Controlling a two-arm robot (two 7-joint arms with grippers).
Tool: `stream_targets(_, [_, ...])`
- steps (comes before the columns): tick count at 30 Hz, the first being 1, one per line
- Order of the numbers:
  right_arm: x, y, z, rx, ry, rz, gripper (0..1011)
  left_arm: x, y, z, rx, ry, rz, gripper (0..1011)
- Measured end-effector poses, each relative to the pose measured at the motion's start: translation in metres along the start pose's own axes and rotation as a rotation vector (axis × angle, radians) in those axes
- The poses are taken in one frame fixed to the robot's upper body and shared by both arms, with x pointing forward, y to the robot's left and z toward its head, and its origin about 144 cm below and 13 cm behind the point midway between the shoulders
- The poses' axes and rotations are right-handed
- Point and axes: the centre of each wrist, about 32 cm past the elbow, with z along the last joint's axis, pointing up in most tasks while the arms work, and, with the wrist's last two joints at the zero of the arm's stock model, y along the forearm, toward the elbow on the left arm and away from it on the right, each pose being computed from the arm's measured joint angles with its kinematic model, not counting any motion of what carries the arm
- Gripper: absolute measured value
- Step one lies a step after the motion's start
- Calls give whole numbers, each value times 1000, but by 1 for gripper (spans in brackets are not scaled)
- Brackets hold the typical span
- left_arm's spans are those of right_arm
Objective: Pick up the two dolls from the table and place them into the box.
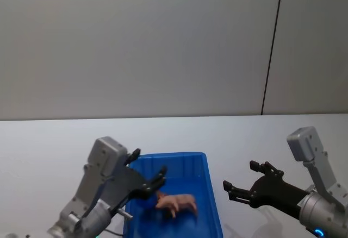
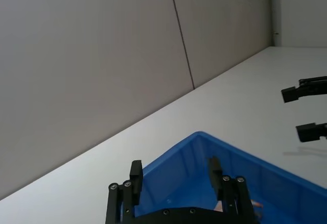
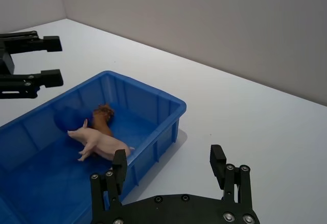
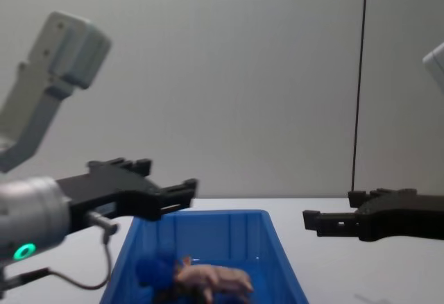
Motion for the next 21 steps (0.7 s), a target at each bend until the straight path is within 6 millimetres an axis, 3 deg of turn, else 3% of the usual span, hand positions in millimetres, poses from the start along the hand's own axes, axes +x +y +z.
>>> stream_targets(9, [0,0,0,0,0,0,1001,-6,-16,2,-28,10,-49,997])
stream_targets(21, [0,0,0,0,0,0,1001,-10,-24,3,-50,20,-75,1003])
